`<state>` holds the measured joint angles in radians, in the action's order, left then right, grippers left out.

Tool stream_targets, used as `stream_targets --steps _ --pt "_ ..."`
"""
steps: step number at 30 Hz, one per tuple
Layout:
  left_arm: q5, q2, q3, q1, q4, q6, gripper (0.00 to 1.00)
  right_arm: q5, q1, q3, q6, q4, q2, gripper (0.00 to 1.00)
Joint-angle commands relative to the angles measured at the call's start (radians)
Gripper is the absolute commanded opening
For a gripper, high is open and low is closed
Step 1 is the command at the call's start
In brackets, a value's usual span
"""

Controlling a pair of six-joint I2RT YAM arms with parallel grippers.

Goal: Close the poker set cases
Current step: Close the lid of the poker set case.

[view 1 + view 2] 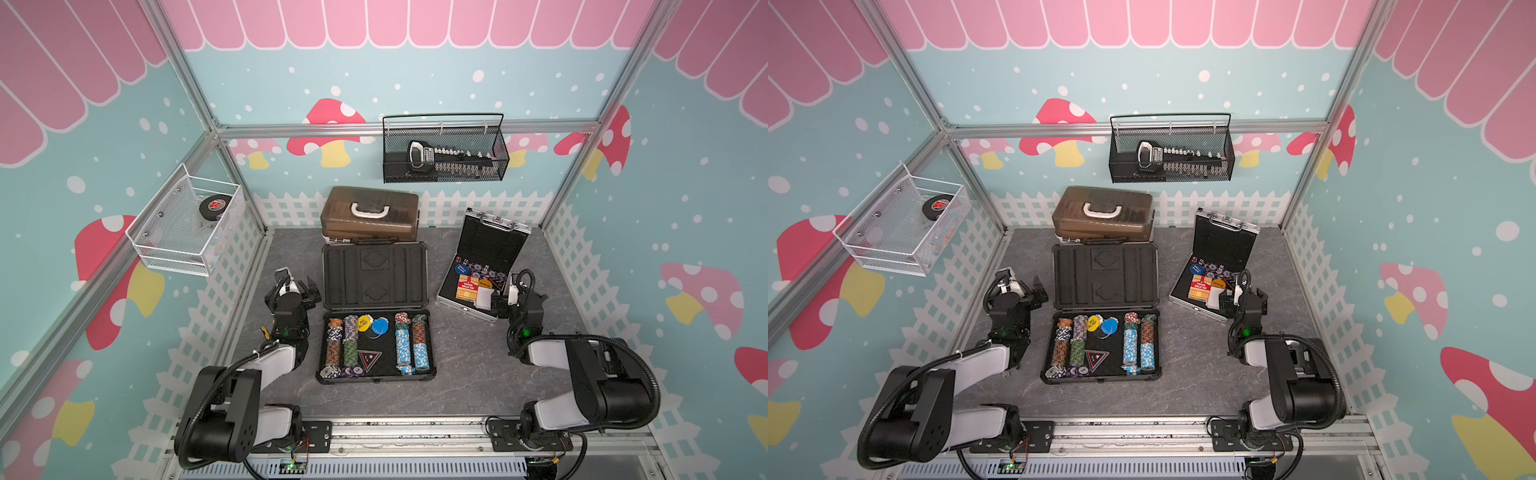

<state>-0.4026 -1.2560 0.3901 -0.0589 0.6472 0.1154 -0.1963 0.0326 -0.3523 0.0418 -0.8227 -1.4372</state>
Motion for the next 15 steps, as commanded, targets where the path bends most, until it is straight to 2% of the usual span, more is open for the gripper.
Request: stream_targets --steps 1,6,11,15 --pt "-0.04 0.089 0.07 0.007 -0.288 0.071 0.99 0.023 -0.001 -0.065 0.0 0.15 0.073 0.92" --pt "-0.101 0.213 0.191 -0.012 -0.713 0.28 0.99 0.043 0.003 -0.131 0.028 0.307 0.14 0.92" --pt "-0.088 0.258 0.223 -0.033 -0.941 0.422 0.99 0.124 0.011 -0.216 0.083 0.425 0.165 0.92" --pt "-0.053 0.204 0.268 -0.071 -1.091 0.445 0.99 0.196 0.042 -0.319 0.131 0.523 0.129 0.92"
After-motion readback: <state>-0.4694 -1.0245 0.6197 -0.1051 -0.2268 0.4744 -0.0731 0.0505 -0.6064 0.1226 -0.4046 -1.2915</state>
